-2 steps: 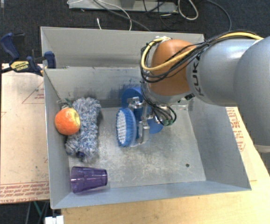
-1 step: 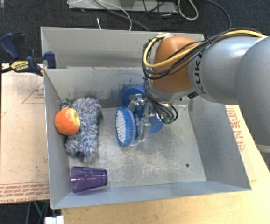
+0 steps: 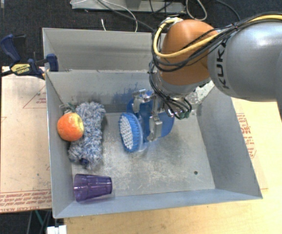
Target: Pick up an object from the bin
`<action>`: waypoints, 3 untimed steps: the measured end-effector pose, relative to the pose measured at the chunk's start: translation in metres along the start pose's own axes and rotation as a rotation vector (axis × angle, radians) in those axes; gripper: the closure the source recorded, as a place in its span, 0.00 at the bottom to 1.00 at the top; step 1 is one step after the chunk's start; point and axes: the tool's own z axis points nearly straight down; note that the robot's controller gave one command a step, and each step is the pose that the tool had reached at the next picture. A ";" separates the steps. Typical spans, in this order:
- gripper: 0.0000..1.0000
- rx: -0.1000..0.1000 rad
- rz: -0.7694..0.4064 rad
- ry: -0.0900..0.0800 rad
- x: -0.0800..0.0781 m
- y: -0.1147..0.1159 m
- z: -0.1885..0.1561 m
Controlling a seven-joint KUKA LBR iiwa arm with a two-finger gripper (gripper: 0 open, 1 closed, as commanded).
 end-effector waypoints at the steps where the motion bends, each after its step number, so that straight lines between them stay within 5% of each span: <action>1: 0.00 0.001 -0.057 -0.011 -0.014 -0.013 0.089; 2: 0.00 0.001 -0.059 0.002 -0.007 -0.011 0.070; 3: 0.00 -0.001 -0.062 -0.020 -0.019 -0.028 0.085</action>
Offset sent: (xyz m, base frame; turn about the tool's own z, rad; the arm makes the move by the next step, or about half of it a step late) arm 0.0135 -0.0087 -0.0464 0.0448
